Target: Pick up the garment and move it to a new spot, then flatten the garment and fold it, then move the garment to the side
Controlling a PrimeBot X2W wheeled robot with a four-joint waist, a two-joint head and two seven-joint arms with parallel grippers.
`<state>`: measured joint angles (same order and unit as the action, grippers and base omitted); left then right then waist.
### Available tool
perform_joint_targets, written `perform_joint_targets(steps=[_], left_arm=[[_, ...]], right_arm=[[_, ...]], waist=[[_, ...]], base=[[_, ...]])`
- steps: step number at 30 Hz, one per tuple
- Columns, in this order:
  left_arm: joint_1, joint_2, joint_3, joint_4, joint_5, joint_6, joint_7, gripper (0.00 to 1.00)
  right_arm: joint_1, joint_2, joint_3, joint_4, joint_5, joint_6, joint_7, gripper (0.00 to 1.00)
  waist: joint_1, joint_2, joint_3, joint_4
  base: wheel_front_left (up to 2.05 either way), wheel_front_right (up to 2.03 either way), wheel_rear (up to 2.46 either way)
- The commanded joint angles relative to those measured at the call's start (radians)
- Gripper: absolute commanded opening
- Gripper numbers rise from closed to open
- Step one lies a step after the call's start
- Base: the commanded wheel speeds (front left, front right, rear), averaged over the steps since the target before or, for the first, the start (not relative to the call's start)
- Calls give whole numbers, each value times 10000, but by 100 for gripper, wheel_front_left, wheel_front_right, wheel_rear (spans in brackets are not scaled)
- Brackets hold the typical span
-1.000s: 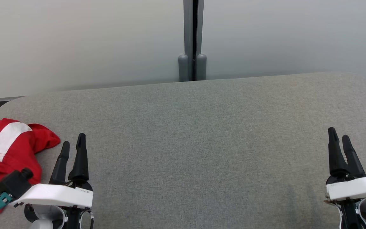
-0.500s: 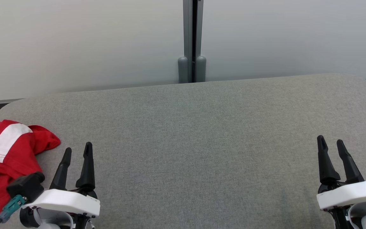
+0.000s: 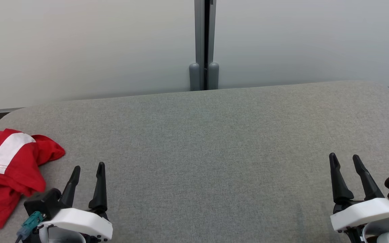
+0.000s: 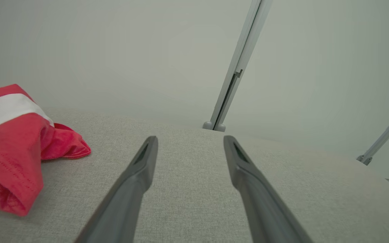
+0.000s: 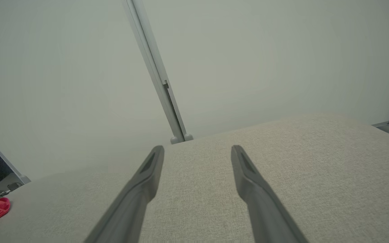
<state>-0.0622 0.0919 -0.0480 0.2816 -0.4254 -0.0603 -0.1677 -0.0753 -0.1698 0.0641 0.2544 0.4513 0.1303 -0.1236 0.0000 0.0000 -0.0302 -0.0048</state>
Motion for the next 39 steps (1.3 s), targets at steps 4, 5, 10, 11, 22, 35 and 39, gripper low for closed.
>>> perform_joint_targets(steps=[4, 5, 10, 11, 22, 35, 39], left_arm=[[25, 82, -42, 77, 480, 110, -131, 100], [34, 80, -48, 114, 569, 140, -163, 100], [29, 80, -64, 228, 973, 232, -282, 100], [25, 82, -70, 246, 1052, 243, -296, 100], [14, 73, -21, 351, 1770, 279, -535, 100], [1, 1, 38, 661, 2493, 282, -791, 100], [18, -34, 49, 806, 2692, 286, -854, 100]], right_arm=[[5, -39, 31, 34, -470, 5, -138, 100], [14, -39, 33, 50, -566, 6, -141, 100], [62, -58, 85, 106, -977, 5, -230, 100], [65, -60, 94, 115, -1073, 5, -232, 100], [66, -48, 214, 199, -1818, 5, -307, 100], [210, 53, 184, 291, -2338, 6, -357, 100], [253, 54, 171, 331, -2454, 6, -330, 100]], waist=[[0, 0, -24, -2], [0, 0, -32, -3], [0, 0, -71, 3], [0, 0, -79, 6], [0, 0, -132, 29], [0, 0, -157, 29], [0, 0, -168, 12]], base=[[0, 0, 0], [0, 0, 0], [0, 0, 0], [0, 0, 0], [0, 0, 0], [0, 0, 0], [0, 0, 0]])
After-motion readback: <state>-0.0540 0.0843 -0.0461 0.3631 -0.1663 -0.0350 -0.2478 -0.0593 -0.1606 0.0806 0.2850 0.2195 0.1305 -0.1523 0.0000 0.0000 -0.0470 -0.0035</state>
